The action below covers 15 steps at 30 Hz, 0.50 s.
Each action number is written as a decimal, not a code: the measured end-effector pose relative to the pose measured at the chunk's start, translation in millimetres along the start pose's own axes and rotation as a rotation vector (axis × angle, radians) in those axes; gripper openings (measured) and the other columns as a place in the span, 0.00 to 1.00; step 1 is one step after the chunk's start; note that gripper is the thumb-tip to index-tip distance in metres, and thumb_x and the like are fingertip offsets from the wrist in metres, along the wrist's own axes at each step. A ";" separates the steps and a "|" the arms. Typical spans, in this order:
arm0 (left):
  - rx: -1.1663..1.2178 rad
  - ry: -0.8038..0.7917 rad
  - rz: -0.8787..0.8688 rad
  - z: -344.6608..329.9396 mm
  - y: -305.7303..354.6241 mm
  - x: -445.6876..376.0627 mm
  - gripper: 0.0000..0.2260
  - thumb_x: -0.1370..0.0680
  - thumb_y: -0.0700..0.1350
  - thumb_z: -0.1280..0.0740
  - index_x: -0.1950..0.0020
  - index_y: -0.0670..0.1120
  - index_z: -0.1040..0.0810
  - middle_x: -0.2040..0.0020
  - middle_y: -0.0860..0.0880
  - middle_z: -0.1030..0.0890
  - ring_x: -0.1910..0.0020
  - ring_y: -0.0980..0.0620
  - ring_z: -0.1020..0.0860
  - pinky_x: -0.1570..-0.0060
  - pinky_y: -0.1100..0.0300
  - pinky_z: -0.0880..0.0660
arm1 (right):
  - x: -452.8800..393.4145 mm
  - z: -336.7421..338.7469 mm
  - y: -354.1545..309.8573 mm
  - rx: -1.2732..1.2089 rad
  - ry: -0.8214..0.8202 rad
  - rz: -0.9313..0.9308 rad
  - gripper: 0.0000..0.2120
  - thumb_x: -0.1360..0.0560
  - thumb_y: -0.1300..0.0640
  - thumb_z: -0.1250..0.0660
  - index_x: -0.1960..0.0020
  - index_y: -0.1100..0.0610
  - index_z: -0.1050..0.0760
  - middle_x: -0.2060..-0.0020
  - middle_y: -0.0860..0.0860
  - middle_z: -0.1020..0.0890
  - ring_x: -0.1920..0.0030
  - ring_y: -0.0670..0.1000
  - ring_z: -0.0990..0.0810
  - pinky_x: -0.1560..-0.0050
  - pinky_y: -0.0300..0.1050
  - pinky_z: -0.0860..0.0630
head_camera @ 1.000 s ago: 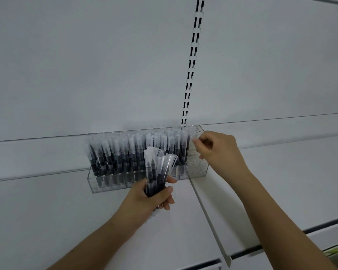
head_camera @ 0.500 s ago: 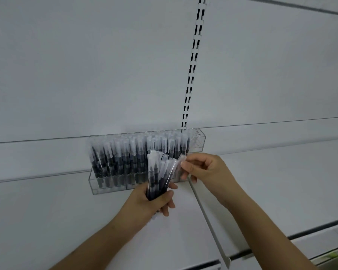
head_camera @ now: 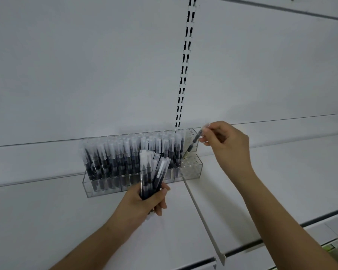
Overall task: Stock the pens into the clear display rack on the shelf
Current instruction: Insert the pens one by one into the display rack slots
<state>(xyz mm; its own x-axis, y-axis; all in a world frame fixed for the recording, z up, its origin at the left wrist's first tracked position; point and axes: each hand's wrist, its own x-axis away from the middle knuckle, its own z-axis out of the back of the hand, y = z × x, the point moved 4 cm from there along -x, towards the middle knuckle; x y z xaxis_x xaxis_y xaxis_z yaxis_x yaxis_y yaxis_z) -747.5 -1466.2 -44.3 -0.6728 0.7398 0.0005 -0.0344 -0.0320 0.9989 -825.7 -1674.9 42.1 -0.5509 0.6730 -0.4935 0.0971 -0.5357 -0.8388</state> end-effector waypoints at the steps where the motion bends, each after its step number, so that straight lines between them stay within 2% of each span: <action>1: -0.001 0.002 0.002 0.0 0.4 0.4 0.05 0.21 0.38 0.35 0.50 0.39 0.21 0.69 0.45 0.21 0.78 0.58 0.28 0.79 0.70 0.35 | -1.2 -2.6 2.1 0.027 -0.019 0.000 0.03 0.22 0.59 0.31 0.54 0.57 0.19 0.63 0.48 0.15 0.61 0.44 0.15 0.52 0.40 0.18; 7: -0.008 -0.001 0.004 0.4 -1.5 -0.8 0.05 0.21 0.39 0.35 0.50 0.40 0.21 0.69 0.45 0.21 0.77 0.57 0.28 0.79 0.69 0.35 | -7.9 -27.1 6.9 0.330 -0.240 0.083 0.04 0.21 0.57 0.33 0.54 0.55 0.23 0.62 0.46 0.16 0.65 0.40 0.17 0.54 0.41 0.20; 12: -0.022 -0.012 -0.008 1.7 -4.7 -3.5 0.04 0.22 0.40 0.34 0.51 0.42 0.20 0.68 0.45 0.20 0.71 0.52 0.24 0.72 0.66 0.31 | -7.0 -43.7 9.0 0.549 -0.352 0.217 0.08 0.19 0.53 0.37 0.57 0.52 0.28 0.66 0.49 0.18 0.66 0.50 0.18 0.60 0.51 0.21; 15: -0.017 -0.016 -0.006 2.5 -6.9 -4.4 0.04 0.22 0.40 0.34 0.51 0.42 0.20 0.67 0.44 0.19 0.70 0.52 0.24 0.70 0.66 0.30 | -5.0 -43.6 10.5 0.575 -0.346 0.213 0.09 0.18 0.53 0.38 0.57 0.53 0.29 0.67 0.49 0.19 0.68 0.51 0.21 0.63 0.51 0.22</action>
<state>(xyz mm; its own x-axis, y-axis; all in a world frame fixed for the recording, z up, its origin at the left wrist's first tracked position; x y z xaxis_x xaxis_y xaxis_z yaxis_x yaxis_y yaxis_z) -742.5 -1467.5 -51.1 -0.6606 0.7507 -0.0048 -0.0513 -0.0387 0.9979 -785.8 -1661.7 25.8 -0.8097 0.3739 -0.4523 -0.1687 -0.8865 -0.4308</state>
